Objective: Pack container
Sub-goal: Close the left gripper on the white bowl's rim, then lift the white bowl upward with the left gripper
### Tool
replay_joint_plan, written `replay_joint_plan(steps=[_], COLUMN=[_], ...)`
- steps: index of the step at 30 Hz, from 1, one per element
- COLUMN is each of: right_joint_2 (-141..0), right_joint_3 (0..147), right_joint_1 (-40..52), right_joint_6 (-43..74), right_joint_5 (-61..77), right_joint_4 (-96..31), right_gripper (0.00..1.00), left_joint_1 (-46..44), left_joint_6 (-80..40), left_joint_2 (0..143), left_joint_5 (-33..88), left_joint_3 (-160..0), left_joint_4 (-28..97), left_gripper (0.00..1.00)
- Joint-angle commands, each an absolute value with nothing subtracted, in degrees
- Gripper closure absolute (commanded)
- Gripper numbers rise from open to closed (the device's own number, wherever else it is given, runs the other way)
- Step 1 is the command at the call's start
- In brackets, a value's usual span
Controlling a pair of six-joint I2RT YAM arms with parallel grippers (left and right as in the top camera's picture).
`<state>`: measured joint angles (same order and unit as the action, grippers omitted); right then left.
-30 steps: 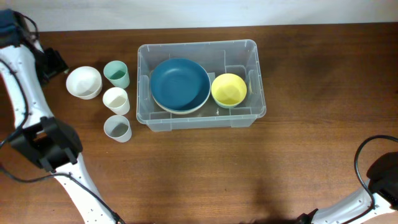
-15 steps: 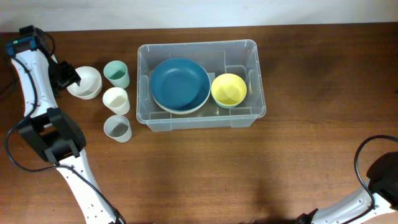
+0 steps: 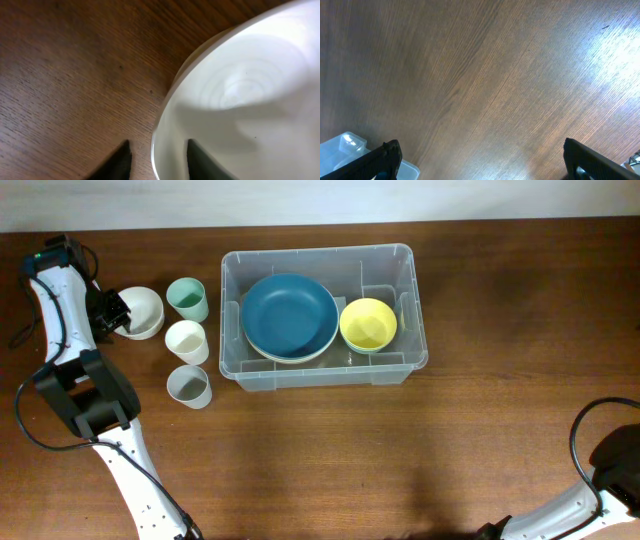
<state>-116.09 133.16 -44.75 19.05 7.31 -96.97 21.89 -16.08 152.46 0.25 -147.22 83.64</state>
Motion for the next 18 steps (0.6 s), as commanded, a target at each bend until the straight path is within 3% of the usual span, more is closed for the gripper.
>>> replay_joint_plan(steps=[1, 2, 3, 18], right_joint_2=[-115.52, -115.52, -115.52, -115.52], right_joint_3=[133.01, 133.01, 133.01, 133.01], right_joint_1=[-44.64, -44.64, -44.64, -44.64], right_joint_6=[18.65, 18.65, 18.65, 18.65], right_joint_5=[6.81, 6.81, 6.81, 6.81], right_joint_4=[-97.12, -97.1, -97.12, -97.1], right_gripper=[0.01, 0.01, 0.01, 0.01], left_joint_1=[21.91, 21.91, 21.91, 29.8], left_joint_6=[-16.1, -16.1, -16.1, -16.08], left_joint_2=[153.23, 153.23, 153.23, 152.11], left_joint_5=[0.71, 0.71, 0.71, -0.97], left_joint_3=[-147.02, -147.04, -147.04, -150.67], left_joint_4=[83.53, 83.53, 83.53, 84.77], left_gripper=[0.86, 0.96, 0.99, 0.99])
